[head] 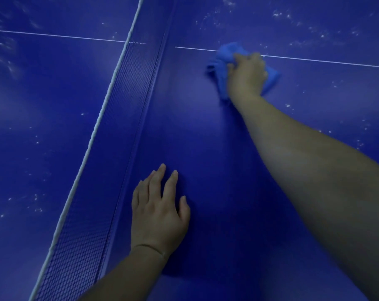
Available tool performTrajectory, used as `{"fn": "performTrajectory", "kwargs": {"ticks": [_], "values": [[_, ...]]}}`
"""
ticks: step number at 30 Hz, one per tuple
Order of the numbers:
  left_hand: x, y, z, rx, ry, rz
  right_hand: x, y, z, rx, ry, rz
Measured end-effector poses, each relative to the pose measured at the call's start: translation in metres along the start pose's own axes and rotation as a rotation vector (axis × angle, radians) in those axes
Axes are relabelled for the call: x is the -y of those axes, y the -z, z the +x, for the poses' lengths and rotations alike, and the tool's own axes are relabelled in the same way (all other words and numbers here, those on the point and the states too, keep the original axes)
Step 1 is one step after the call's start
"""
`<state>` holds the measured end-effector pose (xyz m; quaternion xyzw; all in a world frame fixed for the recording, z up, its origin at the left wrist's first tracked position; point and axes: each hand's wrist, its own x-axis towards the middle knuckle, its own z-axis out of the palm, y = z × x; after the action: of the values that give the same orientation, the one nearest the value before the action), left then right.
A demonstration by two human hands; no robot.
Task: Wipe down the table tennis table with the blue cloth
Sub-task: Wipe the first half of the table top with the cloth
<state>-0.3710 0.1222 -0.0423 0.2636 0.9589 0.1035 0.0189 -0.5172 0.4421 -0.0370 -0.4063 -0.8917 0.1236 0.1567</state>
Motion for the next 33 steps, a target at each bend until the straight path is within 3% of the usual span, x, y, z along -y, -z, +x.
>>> {"fn": "performTrajectory", "kwargs": {"ticks": [2, 4, 7, 10, 12, 16, 18, 21, 23, 26, 29, 31, 33], "values": [[0.0, 0.0, 0.0, 0.021, 0.009, -0.016, -0.04, 0.016, -0.009, -0.122, -0.284, 0.006], [-0.001, 0.001, 0.0, 0.038, 0.019, -0.029, -0.059, 0.025, -0.045, -0.162, -0.361, 0.047], [-0.002, 0.003, 0.0, 0.034, 0.017, -0.039, -0.053, 0.03, -0.106, -0.098, -0.066, 0.084], [-0.001, 0.003, 0.0, 0.044, 0.022, -0.043, -0.058, 0.038, -0.116, 0.004, 0.236, 0.107], [-0.001, 0.004, 0.0, 0.054, 0.032, -0.049, -0.085, 0.048, -0.098, -0.006, 0.152, 0.037], [-0.003, 0.006, 0.0, 0.083, 0.051, -0.083, -0.14, 0.067, -0.106, -0.2, -0.303, 0.032], [-0.003, 0.007, 0.0, 0.095, 0.057, -0.085, -0.131, 0.065, -0.138, -0.203, -0.244, 0.047], [-0.004, 0.008, 0.0, 0.111, 0.066, -0.08, -0.113, 0.063, -0.163, -0.065, 0.124, 0.107], [-0.004, 0.008, 0.0, 0.105, 0.071, -0.087, -0.121, 0.068, -0.143, -0.006, 0.227, 0.09], [-0.003, 0.006, -0.001, 0.088, 0.064, -0.082, -0.161, 0.081, -0.119, -0.081, -0.066, 0.044], [-0.003, 0.005, -0.001, 0.093, 0.074, -0.084, -0.18, 0.095, -0.151, -0.245, -0.369, 0.033], [-0.002, 0.005, -0.001, 0.092, 0.078, -0.088, -0.165, 0.092, -0.189, -0.266, -0.324, 0.062], [-0.002, 0.005, -0.001, 0.093, 0.077, -0.086, -0.144, 0.086, -0.213, -0.169, -0.072, 0.091]]}}
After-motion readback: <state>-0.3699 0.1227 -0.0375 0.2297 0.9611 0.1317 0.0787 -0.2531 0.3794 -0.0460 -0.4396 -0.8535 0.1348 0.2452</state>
